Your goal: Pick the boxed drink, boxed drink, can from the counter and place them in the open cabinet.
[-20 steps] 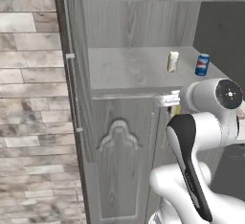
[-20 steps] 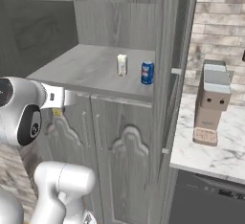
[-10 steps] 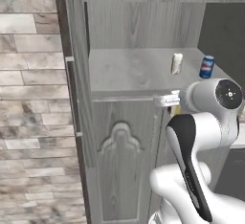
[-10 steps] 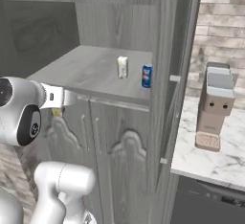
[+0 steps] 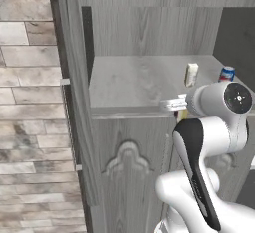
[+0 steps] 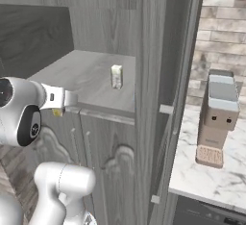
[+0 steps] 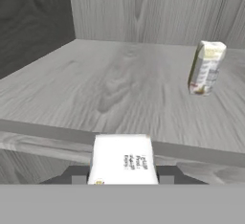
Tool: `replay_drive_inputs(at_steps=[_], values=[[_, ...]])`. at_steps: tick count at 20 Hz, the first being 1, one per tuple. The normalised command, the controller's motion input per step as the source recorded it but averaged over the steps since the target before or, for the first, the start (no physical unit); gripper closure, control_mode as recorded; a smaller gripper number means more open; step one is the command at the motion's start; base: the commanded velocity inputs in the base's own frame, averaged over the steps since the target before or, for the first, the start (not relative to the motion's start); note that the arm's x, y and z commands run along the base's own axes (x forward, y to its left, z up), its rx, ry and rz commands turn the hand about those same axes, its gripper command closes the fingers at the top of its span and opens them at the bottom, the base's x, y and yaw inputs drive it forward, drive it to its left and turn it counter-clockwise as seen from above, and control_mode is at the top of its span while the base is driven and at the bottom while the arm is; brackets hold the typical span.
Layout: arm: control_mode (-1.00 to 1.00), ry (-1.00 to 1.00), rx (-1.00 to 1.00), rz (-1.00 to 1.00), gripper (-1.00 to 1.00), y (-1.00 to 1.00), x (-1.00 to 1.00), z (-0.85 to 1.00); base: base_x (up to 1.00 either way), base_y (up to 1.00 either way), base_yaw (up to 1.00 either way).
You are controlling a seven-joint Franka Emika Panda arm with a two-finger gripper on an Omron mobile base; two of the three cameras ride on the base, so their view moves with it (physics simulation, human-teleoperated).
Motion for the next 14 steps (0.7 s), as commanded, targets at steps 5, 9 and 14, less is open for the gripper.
replay_drive_inputs(at_steps=[5, 9, 14], values=[[1.0, 0.0, 0.0, 0.0, 1.0, 0.0, 0.0, 0.0, 0.28, -0.02, 0.0], [-1.0, -0.01, 0.0, 0.01, 1.0, 0.0, 0.0, 0.0, 0.01, 0.0, 0.0], [-1.0, 0.0, 0.0, 0.01, 1.0, 0.0, 0.0, 0.0, 0.0, 0.0, 0.0]])
